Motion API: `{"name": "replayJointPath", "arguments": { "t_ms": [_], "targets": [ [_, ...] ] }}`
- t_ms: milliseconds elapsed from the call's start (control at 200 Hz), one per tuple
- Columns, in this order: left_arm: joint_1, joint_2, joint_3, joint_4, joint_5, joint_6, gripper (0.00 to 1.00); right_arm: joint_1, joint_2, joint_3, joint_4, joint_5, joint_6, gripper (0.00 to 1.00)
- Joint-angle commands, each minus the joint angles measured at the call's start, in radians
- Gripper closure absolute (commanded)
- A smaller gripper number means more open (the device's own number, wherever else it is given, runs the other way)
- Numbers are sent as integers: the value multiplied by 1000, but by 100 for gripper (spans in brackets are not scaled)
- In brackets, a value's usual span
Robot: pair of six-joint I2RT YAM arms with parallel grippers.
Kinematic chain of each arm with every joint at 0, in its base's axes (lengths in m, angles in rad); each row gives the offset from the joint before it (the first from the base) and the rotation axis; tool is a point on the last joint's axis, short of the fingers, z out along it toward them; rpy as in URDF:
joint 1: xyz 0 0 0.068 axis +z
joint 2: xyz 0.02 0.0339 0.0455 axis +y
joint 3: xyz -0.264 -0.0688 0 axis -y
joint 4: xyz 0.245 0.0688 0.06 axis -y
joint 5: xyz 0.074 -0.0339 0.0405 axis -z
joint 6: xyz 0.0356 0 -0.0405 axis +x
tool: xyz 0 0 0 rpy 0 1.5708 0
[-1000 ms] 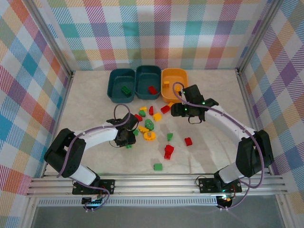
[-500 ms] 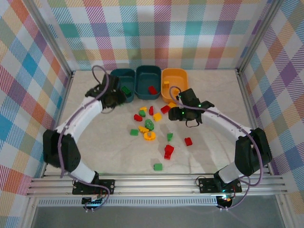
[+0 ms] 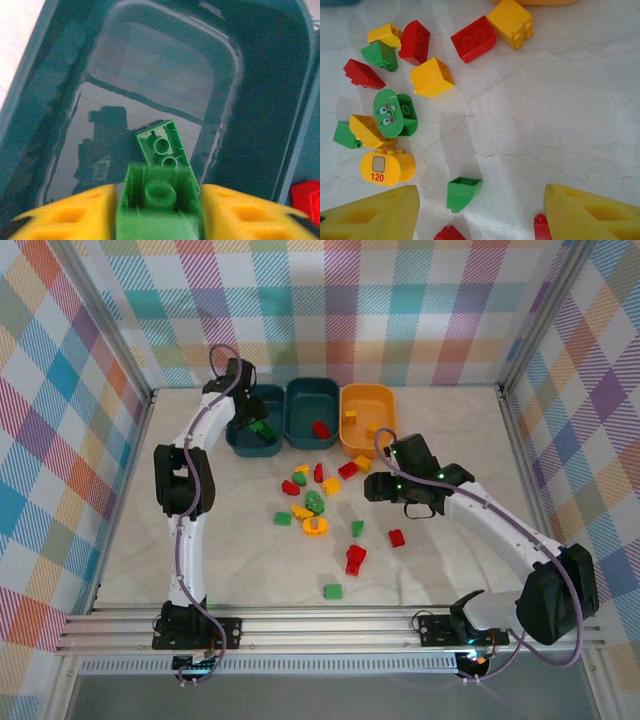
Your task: Sort the legos into containers by color
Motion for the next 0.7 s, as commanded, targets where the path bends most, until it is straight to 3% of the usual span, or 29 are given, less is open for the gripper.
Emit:
{"name": "replayJointPath", "arguments": {
  "t_ms": [0, 100, 255, 425, 520, 700],
  "targets": [
    [10, -5, 63, -82, 31, 20, 38, 1, -21, -18, -75, 31, 10, 32],
    [10, -38, 57, -86, 48, 23, 25, 1, -28, -37, -113, 94, 57, 31],
    [8, -245, -120, -3, 119, -14, 21, 1, -26, -112, -133, 105, 112, 31],
    [-29, -664, -686, 333, 261, -169, 7, 3, 36, -189, -124, 41, 165, 31],
    [-94, -865, -978, 433, 238, -220, 2, 4, 76, -217, -80, 23, 169, 30],
    [-174, -1129, -1411, 561, 271, -342, 0, 19, 196, -191, -66, 30, 145, 35]
  ]
}}
